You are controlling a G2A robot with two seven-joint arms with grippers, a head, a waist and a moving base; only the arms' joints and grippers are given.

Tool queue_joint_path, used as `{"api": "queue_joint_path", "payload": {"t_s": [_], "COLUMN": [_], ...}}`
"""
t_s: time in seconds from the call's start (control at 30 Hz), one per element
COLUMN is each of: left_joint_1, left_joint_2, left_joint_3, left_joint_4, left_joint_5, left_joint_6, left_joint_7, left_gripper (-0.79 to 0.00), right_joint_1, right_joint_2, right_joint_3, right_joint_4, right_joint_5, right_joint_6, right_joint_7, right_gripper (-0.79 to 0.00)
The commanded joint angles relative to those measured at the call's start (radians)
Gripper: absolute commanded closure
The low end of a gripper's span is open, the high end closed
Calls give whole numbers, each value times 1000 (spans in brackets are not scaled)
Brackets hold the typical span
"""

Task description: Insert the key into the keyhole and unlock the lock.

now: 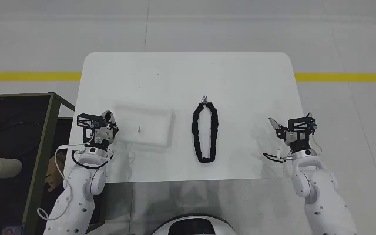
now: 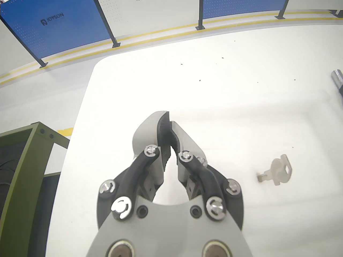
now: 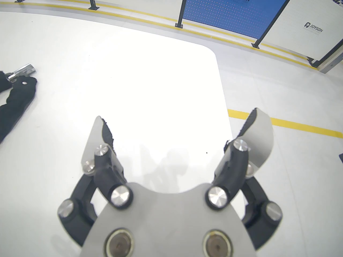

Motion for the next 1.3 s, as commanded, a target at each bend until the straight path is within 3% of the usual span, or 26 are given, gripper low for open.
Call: {"api": "queue_joint_path", "payload": {"t_s": [0.0, 0.23, 0.27, 0.33, 0.43, 0.53, 0.63, 0.77, 0.9, 1.17, 1.27], "left_joint_1": [0, 0, -4, -39, -121, -236, -372, -553, -597, -602, -568], "left_joint_2": [0, 0, 0, -1, 1, 5, 8, 11, 29, 38, 41], "left_joint_3": [0, 0, -1, -3, 2, -3, 15, 72, 150, 157, 182], "left_joint_4": [0, 0, -1, -36, -126, -219, -263, -223, -146, -141, -110], "left_joint_5": [0, 0, -7, -26, -62, -173, -276, -399, -430, -455, -465], "left_joint_6": [0, 0, 1, 3, -20, -32, 15, 83, 84, 106, 75], "left_joint_7": [0, 0, -12, -98, -335, -706, -1093, -1506, -1536, -1536, -1536], "left_gripper": [0, 0, -785, -785, -785, -785, -785, -785, -785, -785, -785], "right_joint_1": [0, 0, 0, 0, 0, 0, 0, 0, 0, 0, 0], "right_joint_2": [0, 0, 0, 0, 0, 0, 0, 0, 0, 0, 0], "right_joint_3": [0, 0, 0, 0, 0, 0, 0, 0, 0, 0, 0], "right_joint_4": [0, 0, 0, 0, 0, 0, 0, 0, 0, 0, 0], "right_joint_5": [0, 0, 0, 0, 0, 0, 0, 0, 0, 0, 0], "right_joint_6": [0, 0, 0, 0, 0, 0, 0, 0, 0, 0, 0], "right_joint_7": [0, 0, 0, 0, 0, 0, 0, 0, 0, 0, 0], "right_gripper": [-784, -784, -785, -785, -785, -785, -785, -785, -785, -785, -785]}}
